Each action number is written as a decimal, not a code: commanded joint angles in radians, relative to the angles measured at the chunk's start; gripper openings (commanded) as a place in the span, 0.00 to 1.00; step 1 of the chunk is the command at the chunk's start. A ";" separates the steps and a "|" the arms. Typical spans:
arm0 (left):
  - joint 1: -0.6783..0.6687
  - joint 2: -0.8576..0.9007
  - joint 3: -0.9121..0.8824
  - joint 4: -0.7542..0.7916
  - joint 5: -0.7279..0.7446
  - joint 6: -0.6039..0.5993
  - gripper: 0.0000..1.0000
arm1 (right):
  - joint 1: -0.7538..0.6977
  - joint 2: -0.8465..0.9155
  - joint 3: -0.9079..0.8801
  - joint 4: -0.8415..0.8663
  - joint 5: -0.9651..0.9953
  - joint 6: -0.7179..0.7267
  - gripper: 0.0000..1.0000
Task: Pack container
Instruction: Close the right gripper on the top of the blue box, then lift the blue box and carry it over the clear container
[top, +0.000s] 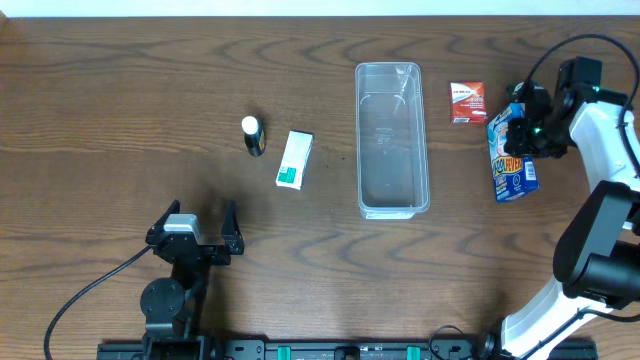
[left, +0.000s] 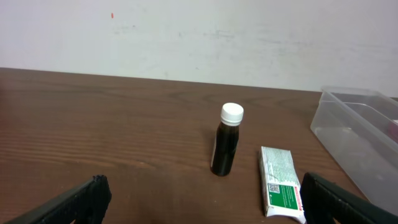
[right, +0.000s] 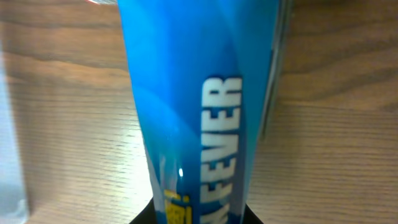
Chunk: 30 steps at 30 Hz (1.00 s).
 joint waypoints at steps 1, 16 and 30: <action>0.004 -0.006 -0.014 -0.036 0.014 0.013 0.98 | -0.005 -0.048 0.071 -0.037 -0.078 0.017 0.13; 0.004 -0.006 -0.014 -0.036 0.014 0.013 0.98 | -0.003 -0.307 0.272 -0.122 -0.507 0.138 0.14; 0.004 -0.006 -0.014 -0.036 0.014 0.013 0.98 | 0.202 -0.251 0.224 0.070 -0.554 0.373 0.15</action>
